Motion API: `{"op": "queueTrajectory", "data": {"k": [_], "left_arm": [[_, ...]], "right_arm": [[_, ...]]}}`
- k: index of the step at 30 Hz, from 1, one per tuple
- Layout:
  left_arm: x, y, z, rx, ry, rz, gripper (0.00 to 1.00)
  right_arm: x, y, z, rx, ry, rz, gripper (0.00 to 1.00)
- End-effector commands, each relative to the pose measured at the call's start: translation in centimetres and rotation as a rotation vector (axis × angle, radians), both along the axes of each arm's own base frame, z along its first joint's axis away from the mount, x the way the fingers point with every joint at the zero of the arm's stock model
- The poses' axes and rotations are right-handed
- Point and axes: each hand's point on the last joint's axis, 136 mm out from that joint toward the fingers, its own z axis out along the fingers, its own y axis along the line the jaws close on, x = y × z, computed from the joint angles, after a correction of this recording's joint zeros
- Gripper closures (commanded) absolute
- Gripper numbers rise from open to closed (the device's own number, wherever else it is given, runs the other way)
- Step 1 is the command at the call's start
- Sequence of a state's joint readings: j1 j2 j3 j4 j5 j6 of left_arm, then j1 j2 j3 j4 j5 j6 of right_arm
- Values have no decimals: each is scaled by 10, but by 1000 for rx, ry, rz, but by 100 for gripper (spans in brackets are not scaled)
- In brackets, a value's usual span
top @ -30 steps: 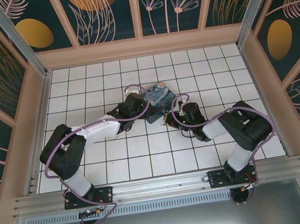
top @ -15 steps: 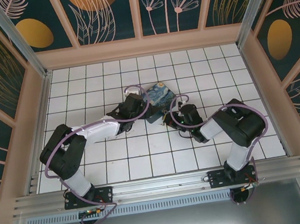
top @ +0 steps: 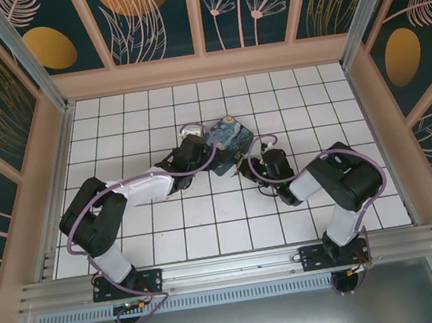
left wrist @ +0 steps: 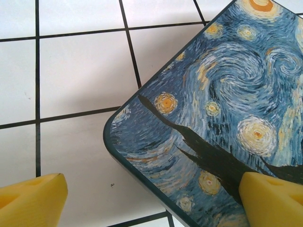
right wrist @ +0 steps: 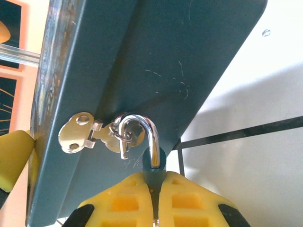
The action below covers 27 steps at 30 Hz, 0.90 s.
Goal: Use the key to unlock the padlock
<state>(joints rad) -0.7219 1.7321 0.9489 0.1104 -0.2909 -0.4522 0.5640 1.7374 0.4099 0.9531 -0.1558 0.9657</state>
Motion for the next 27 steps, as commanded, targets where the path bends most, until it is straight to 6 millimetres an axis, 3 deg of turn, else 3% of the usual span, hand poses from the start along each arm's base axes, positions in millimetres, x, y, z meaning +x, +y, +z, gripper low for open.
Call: {"op": "queueTrajectory", "data": {"k": [1,13,18,21,27], "left_arm": [[-50,35,-78,234,246,-66,7],[-53,35,-84,240,260,-77,9],[-53,35,-85,243,262,-80,9],[-54,36,-88,252,269,-85,9],[-54,36,-89,255,275,-80,8]], "right_arm": [[23,-12,20,48,-65,-69,100],[40,-2,19,96,-53,-53,100],[47,-17,23,107,-58,-79,100],[56,-27,36,131,-82,-71,100],[63,-27,47,82,-75,-1,100]]}}
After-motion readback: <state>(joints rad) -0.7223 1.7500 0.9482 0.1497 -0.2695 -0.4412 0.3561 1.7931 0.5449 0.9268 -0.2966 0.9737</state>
